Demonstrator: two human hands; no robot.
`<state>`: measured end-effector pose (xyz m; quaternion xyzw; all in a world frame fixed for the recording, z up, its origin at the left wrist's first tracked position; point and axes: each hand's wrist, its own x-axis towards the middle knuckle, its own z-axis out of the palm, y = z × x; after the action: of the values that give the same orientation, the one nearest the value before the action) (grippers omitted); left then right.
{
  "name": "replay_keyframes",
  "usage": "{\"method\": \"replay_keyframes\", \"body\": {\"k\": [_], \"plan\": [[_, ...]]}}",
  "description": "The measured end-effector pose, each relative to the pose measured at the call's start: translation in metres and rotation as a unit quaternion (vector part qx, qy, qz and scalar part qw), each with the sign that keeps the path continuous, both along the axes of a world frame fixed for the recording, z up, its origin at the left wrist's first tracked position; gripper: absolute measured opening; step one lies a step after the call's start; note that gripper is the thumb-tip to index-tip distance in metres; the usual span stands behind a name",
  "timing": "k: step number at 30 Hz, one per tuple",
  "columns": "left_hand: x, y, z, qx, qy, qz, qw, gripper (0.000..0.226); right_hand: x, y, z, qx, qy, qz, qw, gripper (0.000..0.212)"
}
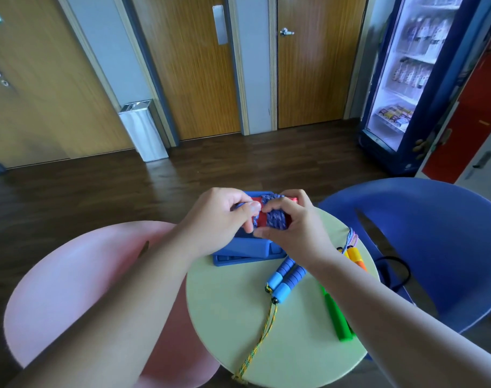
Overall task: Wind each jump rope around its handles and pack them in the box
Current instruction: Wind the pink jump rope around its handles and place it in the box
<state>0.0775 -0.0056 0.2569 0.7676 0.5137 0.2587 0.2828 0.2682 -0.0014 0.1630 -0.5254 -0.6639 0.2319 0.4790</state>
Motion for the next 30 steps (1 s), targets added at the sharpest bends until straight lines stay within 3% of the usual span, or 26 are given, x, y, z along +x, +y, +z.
{"method": "replay_keyframes", "body": {"k": [3,6,11,17,25,30], "plan": [[0.011,0.003,0.002,-0.031,-0.045,-0.025,0.998,0.03,-0.01,0.002,0.001,0.029,0.012,-0.011,0.999,0.049],[0.019,0.002,0.006,-0.053,-0.096,-0.041,0.993,0.026,-0.016,0.005,0.005,0.045,0.031,-0.046,0.997,0.039],[0.006,0.009,0.009,0.0,-0.071,-0.036,0.997,0.033,-0.008,0.011,0.011,0.046,0.048,-0.071,0.995,0.031],[-0.027,0.019,0.001,0.083,0.002,0.035,0.996,0.01,0.003,0.014,0.001,0.057,0.028,-0.038,0.997,0.04],[-0.052,0.03,-0.02,0.085,-0.012,0.121,0.989,0.007,-0.004,0.006,-0.005,0.061,0.051,0.018,0.997,0.042],[-0.07,0.034,-0.032,0.06,-0.005,0.1,0.993,0.011,-0.012,0.001,0.002,0.061,0.085,0.044,0.994,0.037]]}}
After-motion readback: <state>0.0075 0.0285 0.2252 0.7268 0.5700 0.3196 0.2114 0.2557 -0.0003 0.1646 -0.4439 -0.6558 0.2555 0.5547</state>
